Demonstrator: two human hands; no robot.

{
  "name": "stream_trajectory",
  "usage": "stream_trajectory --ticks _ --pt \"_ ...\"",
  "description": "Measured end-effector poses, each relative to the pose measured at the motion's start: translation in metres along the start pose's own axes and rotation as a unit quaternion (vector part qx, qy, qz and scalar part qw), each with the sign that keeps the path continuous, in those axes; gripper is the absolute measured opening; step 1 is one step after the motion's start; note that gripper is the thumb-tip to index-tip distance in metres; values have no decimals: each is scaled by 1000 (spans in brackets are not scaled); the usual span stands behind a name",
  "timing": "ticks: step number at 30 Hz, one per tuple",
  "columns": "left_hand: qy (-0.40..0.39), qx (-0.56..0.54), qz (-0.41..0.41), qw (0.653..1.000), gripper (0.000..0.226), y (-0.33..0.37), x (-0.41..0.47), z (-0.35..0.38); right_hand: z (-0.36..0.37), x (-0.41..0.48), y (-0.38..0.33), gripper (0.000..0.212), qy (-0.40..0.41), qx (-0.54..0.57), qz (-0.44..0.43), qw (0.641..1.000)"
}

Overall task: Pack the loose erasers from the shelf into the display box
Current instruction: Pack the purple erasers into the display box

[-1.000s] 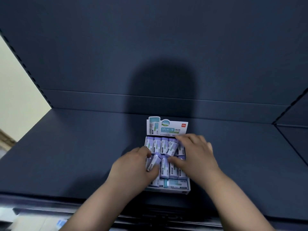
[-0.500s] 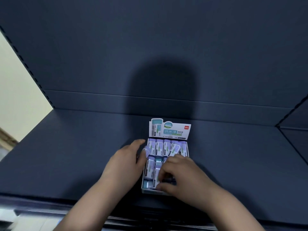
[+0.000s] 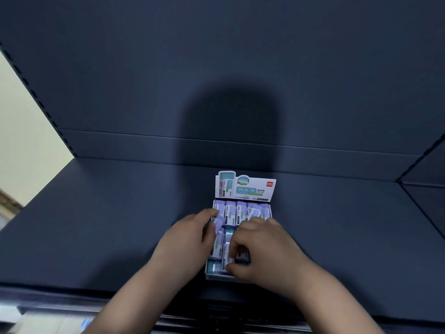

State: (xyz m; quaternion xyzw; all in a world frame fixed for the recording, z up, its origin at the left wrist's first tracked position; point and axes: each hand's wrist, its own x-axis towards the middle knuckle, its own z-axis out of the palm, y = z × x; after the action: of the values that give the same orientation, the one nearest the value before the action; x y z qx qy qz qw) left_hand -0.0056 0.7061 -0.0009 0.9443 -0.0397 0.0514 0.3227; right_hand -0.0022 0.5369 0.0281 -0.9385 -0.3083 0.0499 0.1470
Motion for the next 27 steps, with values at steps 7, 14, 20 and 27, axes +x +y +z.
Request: stream_trajectory --ticks 7,14,20,27 --pt "-5 -3 -4 1000 33 -1 -1 1 4 1 1 34 -49 25 8 998" --pt "-8 5 1 1000 32 -4 -1 2 4 3 3 30 -22 7 -4 1000" --pt "-6 7 6 1000 31 -3 -1 1 12 8 5 22 52 -24 6 998" --pt "2 -3 1 1000 32 -5 0 -1 13 2 14 44 53 23 69 996"
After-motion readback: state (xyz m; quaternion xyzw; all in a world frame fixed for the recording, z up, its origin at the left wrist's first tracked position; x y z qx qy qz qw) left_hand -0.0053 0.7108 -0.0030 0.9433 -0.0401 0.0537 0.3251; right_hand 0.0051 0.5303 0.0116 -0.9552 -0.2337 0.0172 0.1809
